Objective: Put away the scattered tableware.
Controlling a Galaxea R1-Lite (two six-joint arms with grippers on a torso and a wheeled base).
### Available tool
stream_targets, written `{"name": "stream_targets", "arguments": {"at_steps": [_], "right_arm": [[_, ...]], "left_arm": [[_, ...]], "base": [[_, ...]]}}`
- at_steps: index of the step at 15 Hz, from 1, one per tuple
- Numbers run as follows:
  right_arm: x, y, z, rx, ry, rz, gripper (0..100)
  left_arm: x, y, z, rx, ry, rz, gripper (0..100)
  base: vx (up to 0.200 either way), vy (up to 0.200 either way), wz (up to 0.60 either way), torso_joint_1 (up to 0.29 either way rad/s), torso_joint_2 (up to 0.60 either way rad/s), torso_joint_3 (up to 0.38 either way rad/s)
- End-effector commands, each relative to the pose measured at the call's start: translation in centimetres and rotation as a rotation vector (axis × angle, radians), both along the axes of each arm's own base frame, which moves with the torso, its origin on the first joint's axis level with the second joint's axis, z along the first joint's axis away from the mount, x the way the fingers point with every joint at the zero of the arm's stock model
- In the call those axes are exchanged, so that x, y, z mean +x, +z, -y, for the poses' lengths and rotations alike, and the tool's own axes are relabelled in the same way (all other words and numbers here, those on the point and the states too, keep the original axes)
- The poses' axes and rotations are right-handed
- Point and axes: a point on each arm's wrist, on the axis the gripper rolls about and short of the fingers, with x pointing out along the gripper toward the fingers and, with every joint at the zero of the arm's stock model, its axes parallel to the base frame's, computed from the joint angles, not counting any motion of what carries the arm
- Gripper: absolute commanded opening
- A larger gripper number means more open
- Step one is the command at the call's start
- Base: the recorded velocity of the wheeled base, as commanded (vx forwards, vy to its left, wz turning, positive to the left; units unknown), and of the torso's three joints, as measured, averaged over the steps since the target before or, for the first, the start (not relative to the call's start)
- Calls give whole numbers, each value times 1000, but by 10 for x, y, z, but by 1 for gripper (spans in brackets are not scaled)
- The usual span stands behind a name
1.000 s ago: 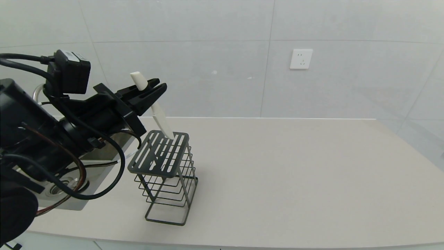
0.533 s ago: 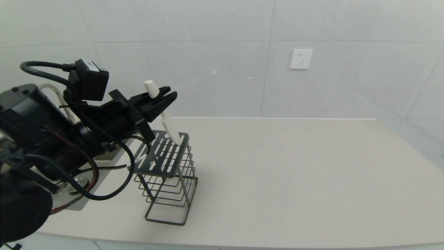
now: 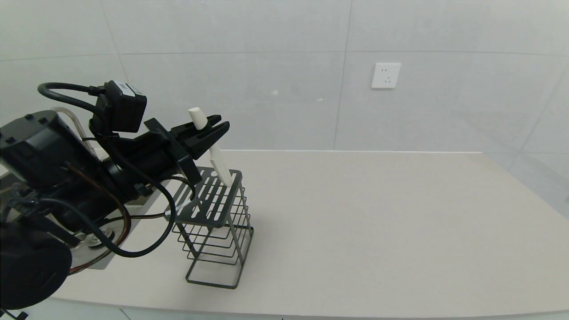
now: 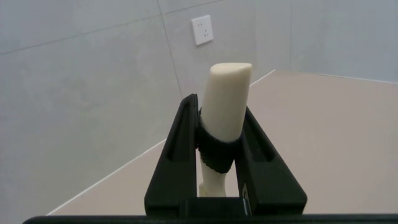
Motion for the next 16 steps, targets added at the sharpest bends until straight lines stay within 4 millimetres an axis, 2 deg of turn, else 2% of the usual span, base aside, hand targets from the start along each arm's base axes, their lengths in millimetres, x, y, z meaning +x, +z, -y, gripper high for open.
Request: {"name": "stream_targets", "arguments": {"at_steps": [1, 7, 16], "right_arm": [[0, 0, 0, 0, 0, -2, 100], [0, 0, 0, 0, 0, -2, 100], [0, 0, 0, 0, 0, -2, 100]], "left_arm": [[-1, -2, 0, 5, 0, -9, 0], [-4, -17, -2, 49, 8, -37, 0], [11, -39, 4, 86, 9, -97, 0]], "base": [[0, 0, 0, 0, 0, 0], [0, 0, 0, 0, 0, 0], [0, 0, 0, 0, 0, 0]]}}
